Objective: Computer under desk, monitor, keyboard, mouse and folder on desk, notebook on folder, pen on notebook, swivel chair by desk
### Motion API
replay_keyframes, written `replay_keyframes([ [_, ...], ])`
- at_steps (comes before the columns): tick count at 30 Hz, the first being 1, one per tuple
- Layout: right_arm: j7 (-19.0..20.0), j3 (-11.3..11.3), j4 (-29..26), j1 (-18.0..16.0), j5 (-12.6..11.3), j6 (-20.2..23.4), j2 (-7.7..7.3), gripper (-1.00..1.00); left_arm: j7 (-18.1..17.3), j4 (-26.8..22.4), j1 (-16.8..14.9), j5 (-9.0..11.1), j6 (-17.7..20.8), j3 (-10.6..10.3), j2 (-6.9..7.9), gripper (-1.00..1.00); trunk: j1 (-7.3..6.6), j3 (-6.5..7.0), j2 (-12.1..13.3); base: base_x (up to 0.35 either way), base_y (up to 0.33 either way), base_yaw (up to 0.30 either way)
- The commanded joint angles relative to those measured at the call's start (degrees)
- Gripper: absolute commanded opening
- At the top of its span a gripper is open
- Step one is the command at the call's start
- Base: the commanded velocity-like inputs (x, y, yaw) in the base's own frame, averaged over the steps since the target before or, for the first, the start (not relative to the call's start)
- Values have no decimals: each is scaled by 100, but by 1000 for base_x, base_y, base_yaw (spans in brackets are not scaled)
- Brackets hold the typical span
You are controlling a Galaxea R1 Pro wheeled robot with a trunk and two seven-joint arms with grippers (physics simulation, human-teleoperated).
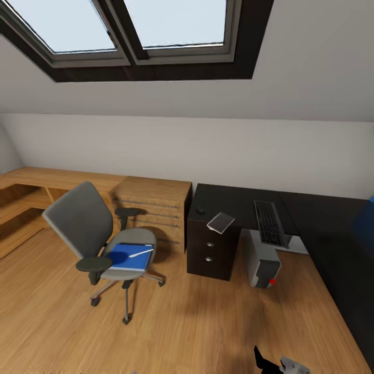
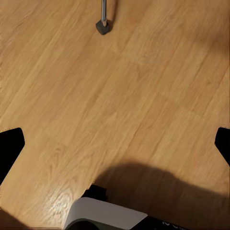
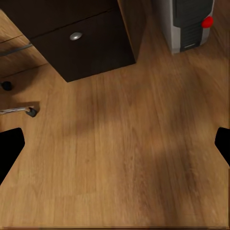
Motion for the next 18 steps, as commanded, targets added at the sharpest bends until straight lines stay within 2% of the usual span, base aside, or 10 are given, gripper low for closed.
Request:
replay_keyframes([
  [1, 60, -37, 7, -5, -27, -5, 3, 100, 36, 0, -5, 49, -30, -48, 3, 100, 0, -11, -10, -249, 0, 0],
  [18, 60, -37, 8, -5, -27, -6, 26, 100, 41, 12, -7, 54, -28, -55, -3, 100, 0, -2, -10, -319, -6, 0],
])
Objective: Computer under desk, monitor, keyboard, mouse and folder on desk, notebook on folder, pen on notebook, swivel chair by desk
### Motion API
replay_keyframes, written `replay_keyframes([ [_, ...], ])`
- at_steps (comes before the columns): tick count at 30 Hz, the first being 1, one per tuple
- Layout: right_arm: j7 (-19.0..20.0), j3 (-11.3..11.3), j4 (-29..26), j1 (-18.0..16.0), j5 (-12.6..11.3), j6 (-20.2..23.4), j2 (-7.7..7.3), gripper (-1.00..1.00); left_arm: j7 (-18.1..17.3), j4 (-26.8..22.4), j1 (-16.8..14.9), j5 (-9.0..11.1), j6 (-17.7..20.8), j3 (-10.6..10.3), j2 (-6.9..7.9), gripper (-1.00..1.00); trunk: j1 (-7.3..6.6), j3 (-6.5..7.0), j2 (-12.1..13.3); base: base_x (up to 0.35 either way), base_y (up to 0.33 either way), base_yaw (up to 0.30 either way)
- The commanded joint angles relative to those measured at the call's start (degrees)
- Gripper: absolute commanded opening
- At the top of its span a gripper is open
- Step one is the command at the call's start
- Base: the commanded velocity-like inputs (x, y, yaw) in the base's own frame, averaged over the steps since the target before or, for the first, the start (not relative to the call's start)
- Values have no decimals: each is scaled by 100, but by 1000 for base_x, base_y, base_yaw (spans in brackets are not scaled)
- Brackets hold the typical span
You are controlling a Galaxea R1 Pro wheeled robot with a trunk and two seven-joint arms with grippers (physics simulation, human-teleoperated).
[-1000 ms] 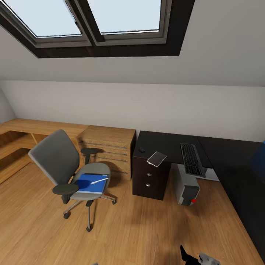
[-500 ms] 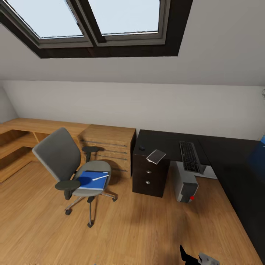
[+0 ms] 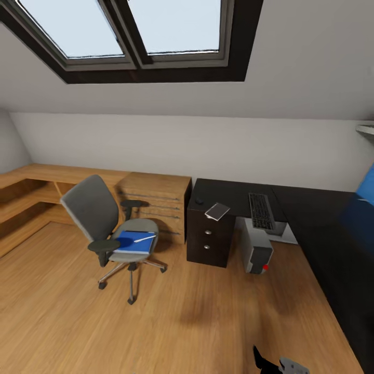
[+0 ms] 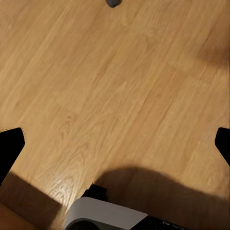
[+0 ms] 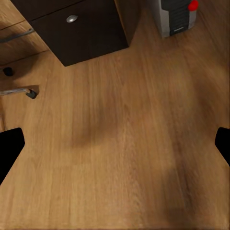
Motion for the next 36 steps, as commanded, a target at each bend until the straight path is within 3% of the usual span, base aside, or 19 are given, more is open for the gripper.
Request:
replay_keyframes([
  [1, 60, -39, 9, -5, -26, -6, 2, 100, 37, 0, -5, 48, -28, -49, 2, 100, 0, -4, -10, -185, -54, 0],
  [18, 60, -45, 10, -5, -26, -11, 4, 100, 36, 0, -6, 47, -37, -40, 1, 100, 0, 143, -10, -51, -8, 0],
  [36, 60, -38, 10, -5, -26, -11, 6, 100, 35, 0, -7, 52, -30, -40, -3, 100, 0, 229, -10, -286, -9, 0],
])
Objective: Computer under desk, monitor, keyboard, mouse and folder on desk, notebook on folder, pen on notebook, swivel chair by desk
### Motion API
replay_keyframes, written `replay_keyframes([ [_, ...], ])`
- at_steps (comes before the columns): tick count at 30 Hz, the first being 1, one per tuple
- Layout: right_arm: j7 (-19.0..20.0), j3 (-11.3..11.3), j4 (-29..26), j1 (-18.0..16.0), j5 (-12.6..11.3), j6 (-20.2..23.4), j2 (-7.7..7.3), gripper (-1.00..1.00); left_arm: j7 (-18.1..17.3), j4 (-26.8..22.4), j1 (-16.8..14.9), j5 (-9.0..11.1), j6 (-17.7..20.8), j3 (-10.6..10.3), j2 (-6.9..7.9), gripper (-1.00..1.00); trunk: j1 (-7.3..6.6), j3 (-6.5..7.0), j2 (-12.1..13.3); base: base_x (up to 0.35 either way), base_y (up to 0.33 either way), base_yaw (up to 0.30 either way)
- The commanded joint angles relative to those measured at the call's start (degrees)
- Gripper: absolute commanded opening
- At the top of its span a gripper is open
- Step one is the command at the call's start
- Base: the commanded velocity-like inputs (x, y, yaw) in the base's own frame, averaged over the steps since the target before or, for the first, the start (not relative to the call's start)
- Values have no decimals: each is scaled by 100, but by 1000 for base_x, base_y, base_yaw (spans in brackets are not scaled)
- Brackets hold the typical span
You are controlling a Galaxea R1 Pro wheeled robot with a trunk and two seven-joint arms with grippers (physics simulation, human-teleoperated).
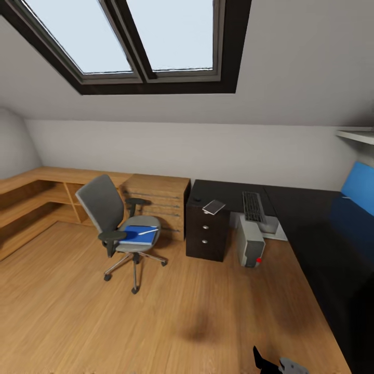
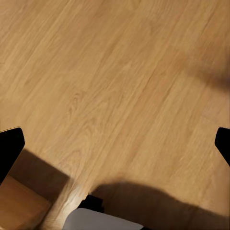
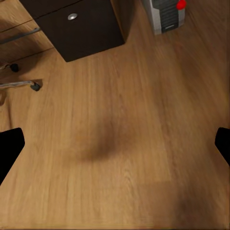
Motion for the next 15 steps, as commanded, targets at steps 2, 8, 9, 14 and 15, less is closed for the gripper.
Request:
replay_keyframes([
  [2, 60, -37, 8, -6, -23, -4, -1, 100, 38, 0, -6, 47, -28, -49, -1, 100, 0, -11, -11, -171, -124, 0],
  [8, 60, -36, 8, -6, -18, -4, -2, 100, 38, 10, -6, 51, -27, -49, -2, 100, 0, -11, -11, -174, -187, 0],
  [9, 60, -36, 8, -6, -18, -4, -2, 100, 38, 17, -7, 51, -27, -50, -2, 100, 0, -11, -11, -230, -175, 0],
  [14, 60, -36, 8, -6, -17, -4, -2, 100, 38, 77, -6, 52, -26, -62, -3, 100, 0, -11, -11, -285, -85, 0],
  [15, 60, -36, 8, -6, -17, -4, -2, 100, 36, 87, -5, 52, -26, -63, -3, 100, 0, -11, -11, -317, -31, 0],
])
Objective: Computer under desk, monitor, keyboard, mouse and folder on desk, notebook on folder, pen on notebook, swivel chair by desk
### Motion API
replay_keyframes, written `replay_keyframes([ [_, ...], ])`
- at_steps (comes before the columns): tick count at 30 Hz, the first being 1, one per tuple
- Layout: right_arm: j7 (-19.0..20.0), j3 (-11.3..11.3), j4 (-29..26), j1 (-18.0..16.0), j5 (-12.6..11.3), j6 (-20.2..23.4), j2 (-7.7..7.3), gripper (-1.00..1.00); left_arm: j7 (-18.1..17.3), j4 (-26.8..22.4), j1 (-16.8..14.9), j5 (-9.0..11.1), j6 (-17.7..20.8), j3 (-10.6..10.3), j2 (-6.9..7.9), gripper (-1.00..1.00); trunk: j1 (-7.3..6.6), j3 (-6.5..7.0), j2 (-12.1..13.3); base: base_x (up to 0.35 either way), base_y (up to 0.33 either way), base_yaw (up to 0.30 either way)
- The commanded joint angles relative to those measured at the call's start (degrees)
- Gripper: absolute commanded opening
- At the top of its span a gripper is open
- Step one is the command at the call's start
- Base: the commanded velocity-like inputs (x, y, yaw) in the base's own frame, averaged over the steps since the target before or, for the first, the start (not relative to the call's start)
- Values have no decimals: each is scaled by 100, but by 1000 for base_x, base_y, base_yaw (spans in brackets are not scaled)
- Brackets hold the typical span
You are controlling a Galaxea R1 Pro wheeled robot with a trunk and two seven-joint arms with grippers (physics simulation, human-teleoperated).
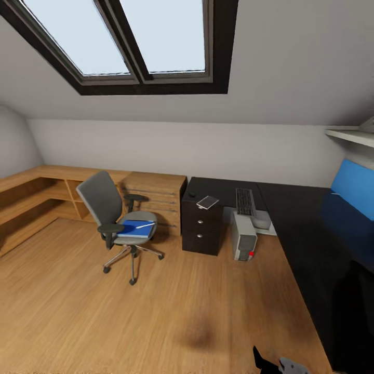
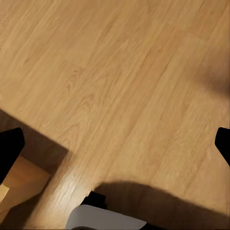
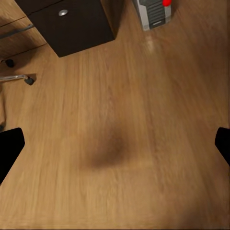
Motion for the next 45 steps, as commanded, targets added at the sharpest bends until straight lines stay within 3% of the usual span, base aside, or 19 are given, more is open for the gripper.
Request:
replay_keyframes([
  [1, 60, -37, 8, -6, -26, -4, 1, 100, 36, 4, -8, 46, -27, -50, 3, 100, -1, -12, -11, -321, -25, 0],
  [23, -8, -58, 207, -6, -81, 35, 5, 100, 37, 18, -12, 48, -19, -52, -6, 100, -1, -12, -11, -333, -12, 0],
  [45, -127, -45, 210, -6, -61, 10, 147, 100, 36, 37, -8, 48, -1, -58, -6, 100, -1, -12, -11, -163, -288, 0],
])
